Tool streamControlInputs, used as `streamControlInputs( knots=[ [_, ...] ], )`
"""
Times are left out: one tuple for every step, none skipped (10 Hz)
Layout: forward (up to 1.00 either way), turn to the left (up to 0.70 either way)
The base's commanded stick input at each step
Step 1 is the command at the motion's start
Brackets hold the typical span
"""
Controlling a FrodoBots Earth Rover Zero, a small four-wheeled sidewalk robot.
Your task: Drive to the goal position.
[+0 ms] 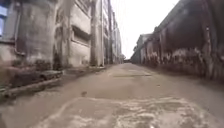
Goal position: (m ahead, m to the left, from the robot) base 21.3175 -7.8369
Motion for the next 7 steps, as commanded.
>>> streamControlInputs(
  knots=[
    [0.5, 0.0],
    [0.5, 0.0],
    [0.5, 0.0],
    [0.5, 0.0],
    [0.5, 0.0],
    [0.5, 0.0],
    [0.5, 0.0]
  ],
)
